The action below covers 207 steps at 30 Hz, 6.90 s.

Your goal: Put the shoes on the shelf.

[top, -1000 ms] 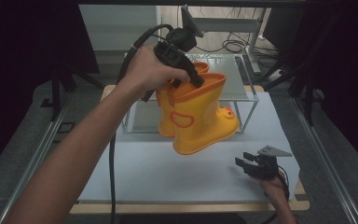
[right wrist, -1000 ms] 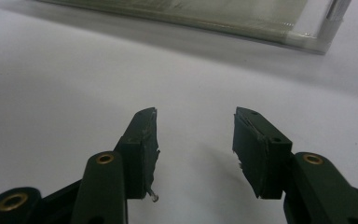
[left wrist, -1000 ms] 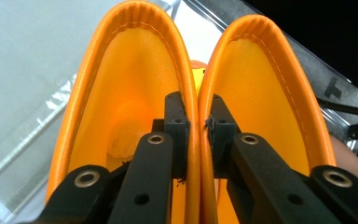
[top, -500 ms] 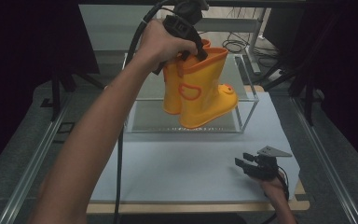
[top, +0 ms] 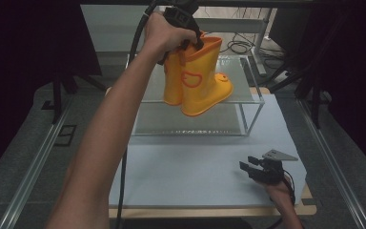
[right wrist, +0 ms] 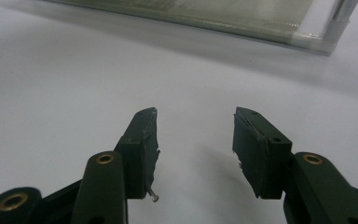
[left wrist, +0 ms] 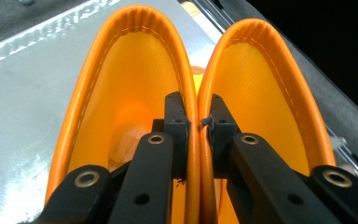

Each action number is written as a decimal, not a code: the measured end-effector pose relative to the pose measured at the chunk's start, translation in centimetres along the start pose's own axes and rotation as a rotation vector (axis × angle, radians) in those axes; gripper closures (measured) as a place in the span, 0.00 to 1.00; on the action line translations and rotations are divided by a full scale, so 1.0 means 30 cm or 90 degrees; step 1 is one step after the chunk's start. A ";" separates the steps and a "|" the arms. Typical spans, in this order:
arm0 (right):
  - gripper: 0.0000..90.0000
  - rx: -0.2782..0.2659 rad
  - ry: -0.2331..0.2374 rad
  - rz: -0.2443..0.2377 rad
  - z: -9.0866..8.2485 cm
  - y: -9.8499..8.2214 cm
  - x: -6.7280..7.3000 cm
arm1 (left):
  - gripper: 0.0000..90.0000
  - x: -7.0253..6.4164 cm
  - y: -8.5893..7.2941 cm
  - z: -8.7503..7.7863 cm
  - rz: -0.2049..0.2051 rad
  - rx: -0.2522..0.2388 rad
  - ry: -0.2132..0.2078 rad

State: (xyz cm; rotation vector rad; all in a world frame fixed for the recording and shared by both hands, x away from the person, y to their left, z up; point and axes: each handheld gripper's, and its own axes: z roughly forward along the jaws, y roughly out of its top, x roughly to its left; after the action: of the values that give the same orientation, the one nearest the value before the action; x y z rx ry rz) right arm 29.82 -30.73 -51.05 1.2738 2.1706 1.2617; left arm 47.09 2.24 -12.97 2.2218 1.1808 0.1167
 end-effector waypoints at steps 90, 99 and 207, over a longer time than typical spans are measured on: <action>0.55 0.001 -0.010 0.006 -0.005 -0.002 -0.019 | 1.00 0.413 -0.448 0.206 -0.073 -0.030 0.057; 0.55 0.004 -0.013 0.007 -0.010 -0.008 -0.018 | 1.00 0.425 -0.432 0.266 -0.083 -0.030 0.064; 0.55 0.002 -0.014 0.007 -0.014 -0.017 -0.016 | 0.99 0.300 -0.412 0.328 -0.080 -0.072 -0.025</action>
State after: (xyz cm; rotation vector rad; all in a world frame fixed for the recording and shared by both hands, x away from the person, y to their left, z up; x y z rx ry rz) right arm 29.54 -31.44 -51.30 1.2973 2.1544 1.2421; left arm 46.96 9.66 -29.55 2.0381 1.2574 0.0867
